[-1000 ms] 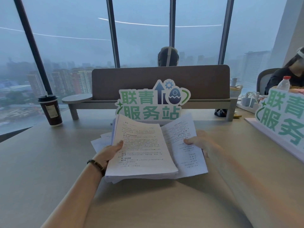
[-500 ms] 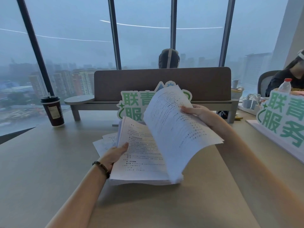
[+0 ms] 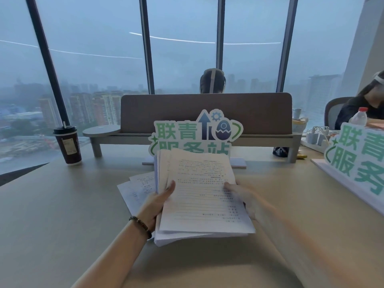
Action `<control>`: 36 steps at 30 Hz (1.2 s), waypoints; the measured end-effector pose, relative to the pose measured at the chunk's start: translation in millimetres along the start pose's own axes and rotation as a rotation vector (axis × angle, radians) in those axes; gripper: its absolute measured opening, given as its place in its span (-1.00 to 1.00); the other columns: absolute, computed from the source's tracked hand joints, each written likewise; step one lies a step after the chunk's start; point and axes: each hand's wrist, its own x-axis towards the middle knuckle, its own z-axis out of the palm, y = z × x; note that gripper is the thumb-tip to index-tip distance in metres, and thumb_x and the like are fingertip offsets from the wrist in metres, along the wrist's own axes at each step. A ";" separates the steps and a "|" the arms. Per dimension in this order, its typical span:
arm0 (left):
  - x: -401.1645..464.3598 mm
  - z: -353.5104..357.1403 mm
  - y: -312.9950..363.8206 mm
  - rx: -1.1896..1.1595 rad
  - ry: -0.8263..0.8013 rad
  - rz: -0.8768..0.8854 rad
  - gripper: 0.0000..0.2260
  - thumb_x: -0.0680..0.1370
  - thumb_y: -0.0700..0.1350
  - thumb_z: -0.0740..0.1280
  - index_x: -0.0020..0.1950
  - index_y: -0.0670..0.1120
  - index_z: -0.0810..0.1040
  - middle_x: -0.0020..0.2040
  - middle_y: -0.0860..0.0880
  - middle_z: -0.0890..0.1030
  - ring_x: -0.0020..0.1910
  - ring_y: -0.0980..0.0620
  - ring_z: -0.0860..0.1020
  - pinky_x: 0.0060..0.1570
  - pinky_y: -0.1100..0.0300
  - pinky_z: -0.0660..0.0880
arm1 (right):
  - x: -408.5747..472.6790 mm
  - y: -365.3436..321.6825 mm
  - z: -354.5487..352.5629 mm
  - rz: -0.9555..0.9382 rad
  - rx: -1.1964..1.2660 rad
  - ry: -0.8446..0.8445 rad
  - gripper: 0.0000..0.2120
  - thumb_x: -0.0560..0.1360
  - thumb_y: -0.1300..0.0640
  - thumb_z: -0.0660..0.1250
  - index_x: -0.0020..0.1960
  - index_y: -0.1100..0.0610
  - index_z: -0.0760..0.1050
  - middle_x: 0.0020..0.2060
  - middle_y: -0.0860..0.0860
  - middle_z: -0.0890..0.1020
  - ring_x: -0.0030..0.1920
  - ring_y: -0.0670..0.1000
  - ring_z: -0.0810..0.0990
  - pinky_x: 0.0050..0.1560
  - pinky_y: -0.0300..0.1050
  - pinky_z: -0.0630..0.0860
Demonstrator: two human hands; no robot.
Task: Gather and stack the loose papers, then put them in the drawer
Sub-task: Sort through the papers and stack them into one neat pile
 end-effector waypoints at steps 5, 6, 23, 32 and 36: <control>-4.7 2.2 3.9 -0.040 -0.023 -0.053 -0.66 0.44 -0.18 0.44 0.19 -0.25 0.59 0.11 -0.27 0.66 0.04 -0.28 0.66 0.05 -0.18 0.60 | -6.9 2.8 4.8 -0.044 0.099 -0.021 -0.87 0.62 0.27 0.25 0.11 0.11 0.50 0.06 0.20 0.70 0.06 0.21 0.69 0.11 0.21 0.61; -4.3 1.7 4.7 -0.055 -0.023 -0.062 -0.69 0.47 -0.21 0.41 0.20 -0.26 0.58 0.12 -0.28 0.65 0.04 -0.30 0.65 0.05 -0.20 0.59 | -7.4 0.0 3.3 -0.112 0.057 0.028 -0.83 0.59 0.30 0.28 0.15 0.12 0.50 0.05 0.18 0.70 0.02 0.19 0.71 0.07 0.22 0.63; -20.3 46.3 18.1 -0.023 0.055 0.277 -0.82 0.52 -0.13 0.41 0.08 -0.16 0.66 0.03 -0.12 0.71 0.04 -0.16 0.67 0.07 -0.09 0.60 | -43.2 -4.4 -15.1 -0.880 -0.156 0.284 -0.37 0.56 -0.05 0.35 0.54 -0.14 0.15 0.27 -0.24 0.55 0.21 -0.18 0.57 0.13 -0.04 0.59; -26.4 49.4 14.2 0.022 0.018 0.315 -0.79 0.49 -0.11 0.42 0.07 -0.18 0.68 0.01 -0.14 0.72 0.02 -0.15 0.68 0.04 -0.06 0.61 | -43.5 1.9 -5.8 -0.846 -0.144 0.276 -0.26 0.54 -0.18 0.31 0.57 -0.24 -0.05 0.25 -0.31 0.48 0.17 -0.33 0.53 0.01 -0.33 0.52; -26.1 48.3 13.1 0.016 0.028 0.306 -0.81 0.51 -0.14 0.42 0.08 -0.17 0.67 0.01 -0.14 0.72 0.02 -0.15 0.68 0.04 -0.06 0.61 | -44.3 -2.7 -6.6 -0.860 -0.110 0.286 -0.45 0.59 -0.11 0.28 0.50 -0.10 0.16 0.17 -0.29 0.55 0.11 -0.26 0.59 -0.09 -0.33 0.56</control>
